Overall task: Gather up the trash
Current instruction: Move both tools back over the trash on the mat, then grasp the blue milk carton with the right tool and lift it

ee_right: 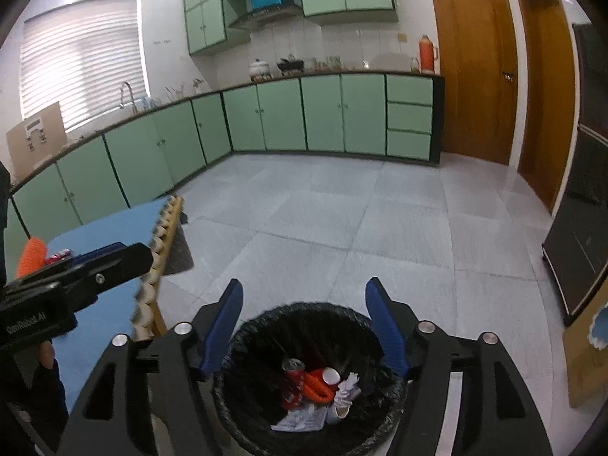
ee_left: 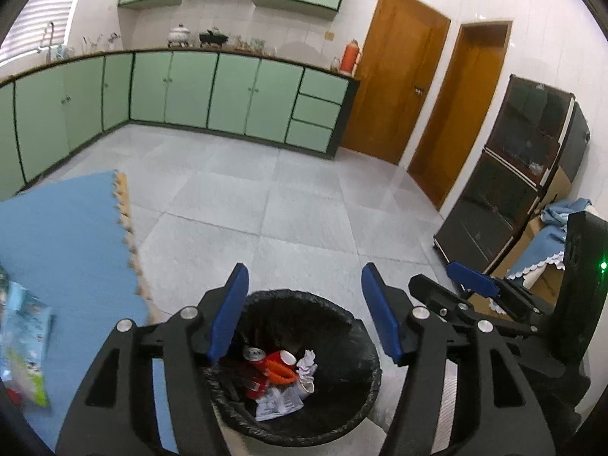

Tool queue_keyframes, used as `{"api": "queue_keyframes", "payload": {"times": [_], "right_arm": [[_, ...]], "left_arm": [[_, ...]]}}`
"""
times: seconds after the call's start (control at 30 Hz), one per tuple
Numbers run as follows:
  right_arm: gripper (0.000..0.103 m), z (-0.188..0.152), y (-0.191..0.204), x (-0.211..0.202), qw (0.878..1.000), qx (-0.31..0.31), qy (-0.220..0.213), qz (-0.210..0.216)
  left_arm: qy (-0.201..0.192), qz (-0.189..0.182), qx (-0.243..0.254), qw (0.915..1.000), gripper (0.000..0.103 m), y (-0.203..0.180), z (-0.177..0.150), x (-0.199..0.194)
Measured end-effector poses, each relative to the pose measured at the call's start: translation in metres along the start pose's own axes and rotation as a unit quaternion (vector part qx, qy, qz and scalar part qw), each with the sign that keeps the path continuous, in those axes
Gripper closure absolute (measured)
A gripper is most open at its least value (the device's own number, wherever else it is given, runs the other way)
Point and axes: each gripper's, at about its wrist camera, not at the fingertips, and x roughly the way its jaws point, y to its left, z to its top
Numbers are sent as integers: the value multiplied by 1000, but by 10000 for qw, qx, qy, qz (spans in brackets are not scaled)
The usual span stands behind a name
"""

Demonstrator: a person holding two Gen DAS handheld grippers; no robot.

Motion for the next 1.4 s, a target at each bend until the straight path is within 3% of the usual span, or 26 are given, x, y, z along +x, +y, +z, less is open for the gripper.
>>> {"api": "queue_keyframes", "payload": {"times": [0.17, 0.33, 0.6, 0.77, 0.97, 1.17, 1.4], "right_arm": [[25, 6, 32, -11, 9995, -96, -211, 230], [14, 6, 77, -11, 9977, -231, -332, 550], [11, -7, 159, 3, 9922, -537, -358, 1068], [11, -23, 213, 19, 9879, -737, -228, 1346], [12, -41, 267, 35, 9822, -1076, 37, 1537], [12, -55, 312, 48, 9748, -1367, 334, 1734], [12, -66, 330, 64, 9725, -1656, 602, 1523]], "left_arm": [[-342, 418, -114, 9985, 37, 27, -1, -47], [-617, 1192, -253, 9906, 35, 66, -12, -93], [-843, 2529, -359, 9631, 35, 127, -38, -152], [-734, 3025, -623, 9483, 35, 168, -59, -178], [-553, 3285, -842, 9391, 35, 206, -78, -196], [-467, 3318, -1072, 9361, 35, 226, -88, -209], [-503, 3333, -1236, 9333, 35, 236, -91, -219]]}}
